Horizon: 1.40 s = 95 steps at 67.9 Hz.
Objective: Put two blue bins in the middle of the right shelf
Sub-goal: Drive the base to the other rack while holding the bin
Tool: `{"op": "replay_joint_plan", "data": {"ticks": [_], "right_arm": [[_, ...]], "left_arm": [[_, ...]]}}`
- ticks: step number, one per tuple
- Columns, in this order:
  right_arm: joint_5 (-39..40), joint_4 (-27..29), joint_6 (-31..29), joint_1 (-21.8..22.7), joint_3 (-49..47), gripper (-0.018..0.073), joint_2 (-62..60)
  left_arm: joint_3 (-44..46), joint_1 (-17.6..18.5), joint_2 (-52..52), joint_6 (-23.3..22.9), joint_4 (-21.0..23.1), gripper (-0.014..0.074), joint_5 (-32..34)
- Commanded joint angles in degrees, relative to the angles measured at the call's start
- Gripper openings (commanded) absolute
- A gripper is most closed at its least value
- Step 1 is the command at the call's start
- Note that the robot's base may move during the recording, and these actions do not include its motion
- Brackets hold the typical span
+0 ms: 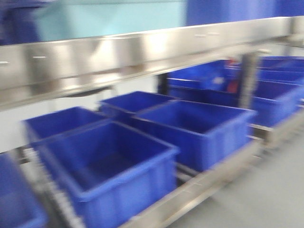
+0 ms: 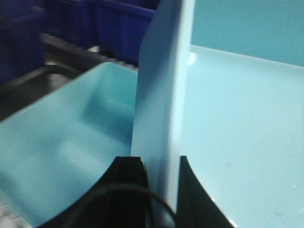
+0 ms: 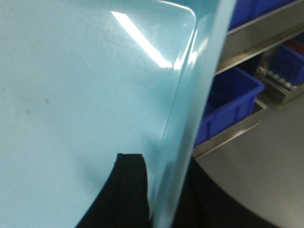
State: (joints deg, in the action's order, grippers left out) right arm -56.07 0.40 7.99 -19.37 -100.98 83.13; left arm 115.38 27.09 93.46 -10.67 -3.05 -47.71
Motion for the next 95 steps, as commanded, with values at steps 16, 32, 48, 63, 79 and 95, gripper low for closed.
{"op": "replay_joint_plan", "data": {"ticks": [16, 32, 48, 63, 79, 95], "right_arm": [[0.0, 0.3, -1.7, 0.2, -0.5, -0.0153, -0.9], [0.0, 0.3, -1.7, 0.2, -0.5, -0.0153, -0.9], [0.0, 0.3, -1.7, 0.2, -0.5, -0.0153, -0.9], [0.0, 0.3, -1.7, 0.2, -0.5, -0.0153, -0.9], [0.0, 0.3, -1.7, 0.2, -0.5, -0.0153, -0.9], [0.0, 0.3, -1.7, 0.2, -0.5, -0.0153, -0.9]], "left_arm": [[0.7, 0.2, -1.2, -1.6, 2.5, -0.0111, 5.5], [0.7, 0.2, -1.2, -1.6, 2.5, -0.0111, 5.5], [0.7, 0.1, -1.2, -1.6, 2.5, -0.0111, 5.5], [0.7, 0.1, -1.2, -1.6, 2.5, -0.0111, 5.5], [0.7, 0.1, -1.2, -1.6, 2.5, -0.0111, 5.5], [0.7, 0.1, -1.2, -1.6, 2.5, -0.0111, 5.5]]}}
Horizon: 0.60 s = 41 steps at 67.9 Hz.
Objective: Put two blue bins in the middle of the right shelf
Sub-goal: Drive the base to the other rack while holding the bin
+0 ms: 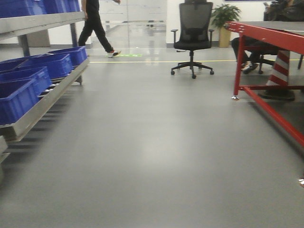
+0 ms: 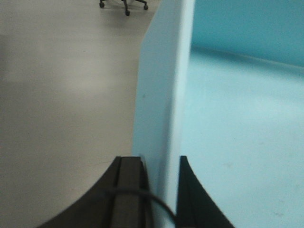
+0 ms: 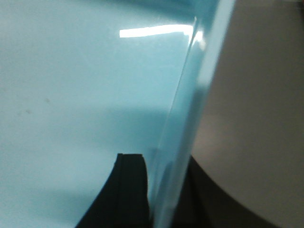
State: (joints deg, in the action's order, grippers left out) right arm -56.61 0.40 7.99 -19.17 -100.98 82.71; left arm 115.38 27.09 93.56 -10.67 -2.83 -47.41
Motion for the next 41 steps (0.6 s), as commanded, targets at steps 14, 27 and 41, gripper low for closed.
{"op": "replay_joint_plan", "data": {"ticks": [14, 27, 41], "right_arm": [[0.6, 0.3, -1.7, 0.0, -0.5, -0.0153, -0.5], [0.6, 0.3, -1.7, 0.0, -0.5, -0.0153, -0.5], [0.6, 0.3, -1.7, 0.0, -0.5, -0.0153, -0.5]], "left_arm": [[0.7, 0.1, -1.3, -1.6, 2.2, -0.0111, 5.2], [0.7, 0.1, -1.3, -1.6, 2.2, -0.0111, 5.2], [0.7, 0.1, -1.3, -1.6, 2.2, -0.0111, 5.2]]}}
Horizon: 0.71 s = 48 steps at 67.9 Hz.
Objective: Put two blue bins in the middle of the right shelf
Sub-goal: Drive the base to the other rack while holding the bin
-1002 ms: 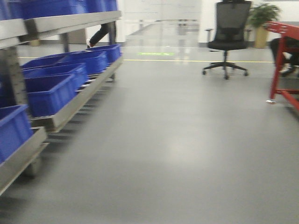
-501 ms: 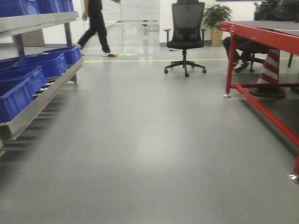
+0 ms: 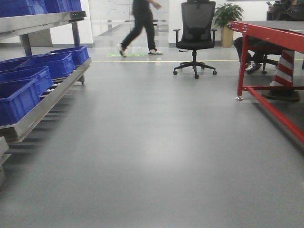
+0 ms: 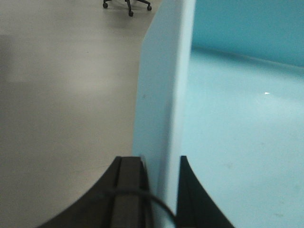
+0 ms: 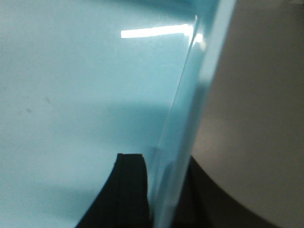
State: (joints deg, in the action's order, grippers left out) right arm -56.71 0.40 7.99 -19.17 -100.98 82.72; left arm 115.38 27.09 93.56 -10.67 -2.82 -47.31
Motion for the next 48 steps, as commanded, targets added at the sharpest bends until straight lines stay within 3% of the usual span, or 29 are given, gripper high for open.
{"op": "replay_joint_plan", "data": {"ticks": [1, 48], "right_arm": [[0.7, 0.3, -1.7, 0.0, -0.5, -0.0153, -0.5], [0.7, 0.3, -1.7, 0.0, -0.5, -0.0153, -0.5]], "left_arm": [[0.7, 0.1, -1.3, -1.6, 2.2, -0.0111, 5.1], [0.7, 0.1, -1.3, -1.6, 2.2, -0.0111, 5.1]]}}
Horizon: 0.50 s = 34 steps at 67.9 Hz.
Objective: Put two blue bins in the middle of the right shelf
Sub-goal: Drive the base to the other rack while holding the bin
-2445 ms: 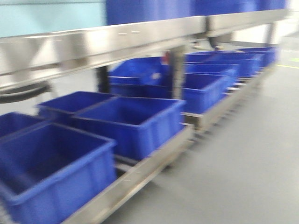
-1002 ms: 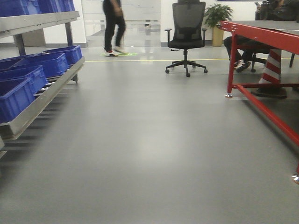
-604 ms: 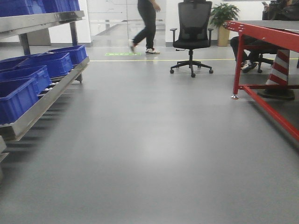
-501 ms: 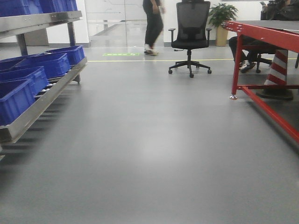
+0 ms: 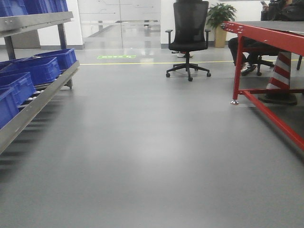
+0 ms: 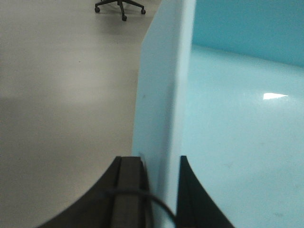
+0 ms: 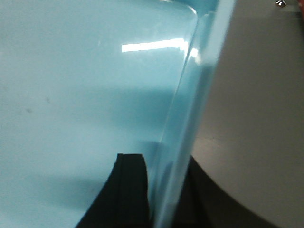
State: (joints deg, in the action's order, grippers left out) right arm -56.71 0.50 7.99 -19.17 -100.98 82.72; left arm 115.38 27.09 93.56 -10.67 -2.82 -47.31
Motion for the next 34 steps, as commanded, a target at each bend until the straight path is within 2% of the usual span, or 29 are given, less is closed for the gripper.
{"op": "replay_joint_plan", "data": {"ticks": [1, 34], "right_arm": [[0.7, 0.2, -1.7, 0.0, -0.5, -0.0153, -0.5], [0.7, 0.2, -1.7, 0.0, -0.5, -0.0153, -0.5]], "left_arm": [[0.7, 0.1, -1.3, -1.6, 2.2, -0.0111, 5.1], [0.7, 0.1, -1.3, -1.6, 2.2, -0.0111, 5.1]]}}
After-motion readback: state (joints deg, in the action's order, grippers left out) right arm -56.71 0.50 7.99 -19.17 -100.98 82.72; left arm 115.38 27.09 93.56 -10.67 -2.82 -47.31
